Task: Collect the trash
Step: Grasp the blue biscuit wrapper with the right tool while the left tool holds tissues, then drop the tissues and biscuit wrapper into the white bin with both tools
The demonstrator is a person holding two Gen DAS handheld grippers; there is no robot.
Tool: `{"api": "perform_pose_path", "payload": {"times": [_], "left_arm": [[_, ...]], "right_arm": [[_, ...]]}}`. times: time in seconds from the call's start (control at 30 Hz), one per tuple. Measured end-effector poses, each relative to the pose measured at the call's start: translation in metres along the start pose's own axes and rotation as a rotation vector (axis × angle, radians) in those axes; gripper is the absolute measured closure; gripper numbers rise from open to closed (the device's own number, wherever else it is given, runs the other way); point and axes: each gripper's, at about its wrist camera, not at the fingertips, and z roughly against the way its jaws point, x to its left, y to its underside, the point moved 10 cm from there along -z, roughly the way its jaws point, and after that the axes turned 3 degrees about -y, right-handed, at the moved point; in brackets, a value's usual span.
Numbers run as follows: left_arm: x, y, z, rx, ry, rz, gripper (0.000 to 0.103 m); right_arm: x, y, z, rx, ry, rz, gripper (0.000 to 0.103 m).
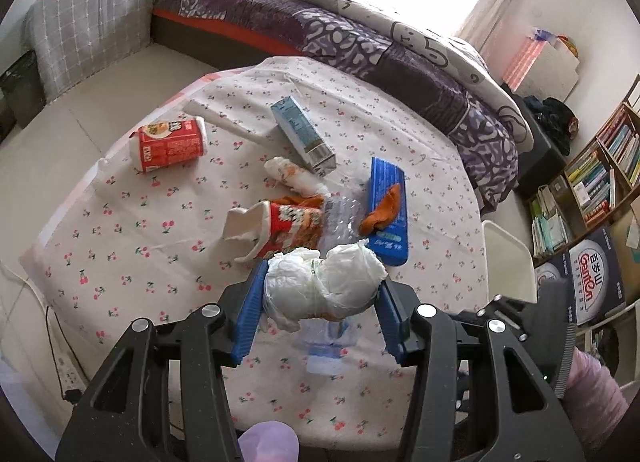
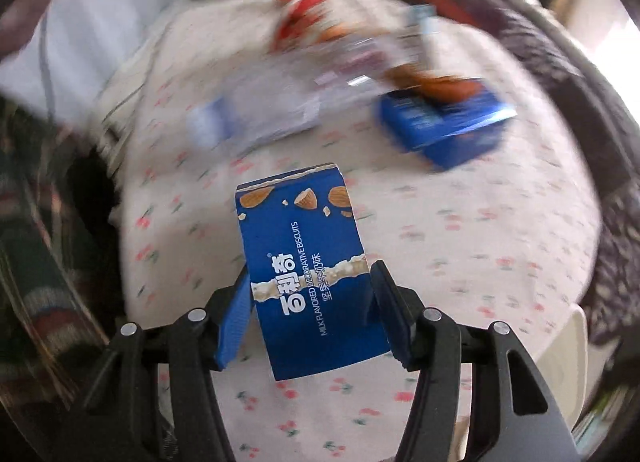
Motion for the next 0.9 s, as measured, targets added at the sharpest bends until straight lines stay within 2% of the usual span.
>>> {"api": "perform_pose_path", "payload": {"times": [0.23, 0.4, 0.6, 0.7, 0.9], "left_arm": [[-0.017, -0.006, -0.012, -0.038, -0.057, 0.009, 0.054], [-0.030, -0.008, -0.017, -0.079, -0.117, -0.017, 0.054], [-0.053, -0.015, -0.019, -0.141, -0.146, -0.035, 0.054], [-0.064, -0.018, -0.020, -0.174, -0.164, -0.043, 0.054], [-0.083, -0.020, -0.026, -0.186, -0.158, -0.053, 0.054]], "right_arm": [[-0.056, -0.031, 0.037, -0.191, 0.129, -0.263, 0.046], [-0.091, -0.033, 0.061, -0.281, 0.199, -0.409, 0.046], [-0.128, -0.021, 0.083, -0.342, 0.300, -0.547, 0.046], [-0.143, -0.011, 0.089, -0.351, 0.324, -0.618, 0.046], [-0.162, 0.004, 0.105, -0.386, 0.380, -0.696, 0.046]]}}
